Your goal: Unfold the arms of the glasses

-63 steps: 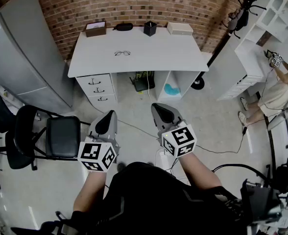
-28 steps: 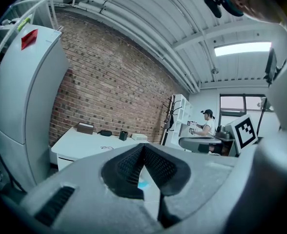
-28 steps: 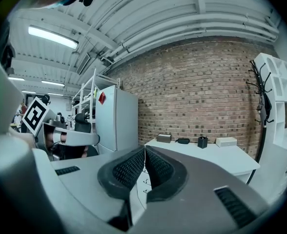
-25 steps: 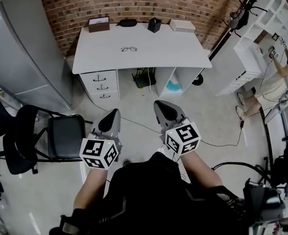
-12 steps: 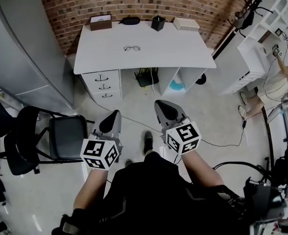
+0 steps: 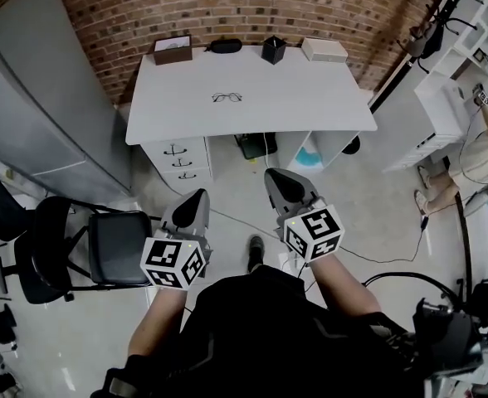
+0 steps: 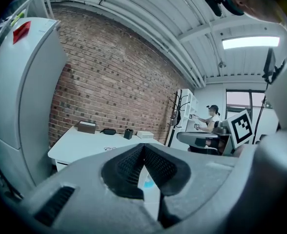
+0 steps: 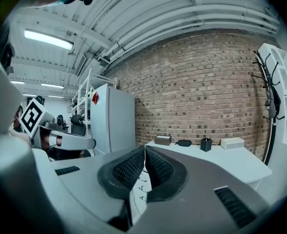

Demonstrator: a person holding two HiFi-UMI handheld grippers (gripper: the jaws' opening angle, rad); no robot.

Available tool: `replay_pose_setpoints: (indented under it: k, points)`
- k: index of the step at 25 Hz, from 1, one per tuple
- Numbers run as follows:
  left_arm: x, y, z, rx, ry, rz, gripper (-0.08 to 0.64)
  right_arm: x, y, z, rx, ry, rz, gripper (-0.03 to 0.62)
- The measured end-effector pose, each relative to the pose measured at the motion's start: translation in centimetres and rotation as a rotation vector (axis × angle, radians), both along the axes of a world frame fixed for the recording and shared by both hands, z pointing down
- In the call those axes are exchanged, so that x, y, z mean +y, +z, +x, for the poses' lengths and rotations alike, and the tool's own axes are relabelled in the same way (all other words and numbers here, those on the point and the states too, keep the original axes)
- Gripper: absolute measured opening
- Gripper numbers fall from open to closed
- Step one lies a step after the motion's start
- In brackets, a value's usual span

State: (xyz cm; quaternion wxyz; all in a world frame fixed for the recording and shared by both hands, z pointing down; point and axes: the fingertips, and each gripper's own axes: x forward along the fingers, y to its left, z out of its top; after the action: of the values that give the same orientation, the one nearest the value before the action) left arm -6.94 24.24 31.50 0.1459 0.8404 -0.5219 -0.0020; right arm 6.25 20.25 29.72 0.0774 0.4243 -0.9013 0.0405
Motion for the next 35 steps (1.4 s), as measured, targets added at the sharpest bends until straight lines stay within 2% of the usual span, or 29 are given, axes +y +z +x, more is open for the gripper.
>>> replay_pose_setpoints:
  k: [8, 14, 19, 26, 35]
  points:
    - [-6.3, 0.4, 0.6, -0.027, -0.068, -0.03, 0.009, -6.7, 0.6, 1.5, -0.036, -0.031, -0.03, 0.009]
    - [-11.0, -0.2, 1.5, -0.03, -0.147, -0.022, 0.009, -11.3, 1.3, 3.6, -0.022, -0.065, -0.037, 0.009]
    - [-14.2, 0.1, 3.1, -0.073, -0.149, -0.044, 0.008, -15.1, 1.5, 5.8, -0.046, -0.067, -0.062, 0.009]
    - [-18.1, -0.5, 4.8, -0.108, -0.161, -0.041, 0.009, -18.8, 0.9, 8.7, -0.072, -0.079, -0.051, 0.009]
    - [-21.4, 1.3, 4.3, -0.117, -0.134, -0.064, 0.009, -21.4, 2.8, 7.1, -0.043, -0.086, -0.078, 0.009]
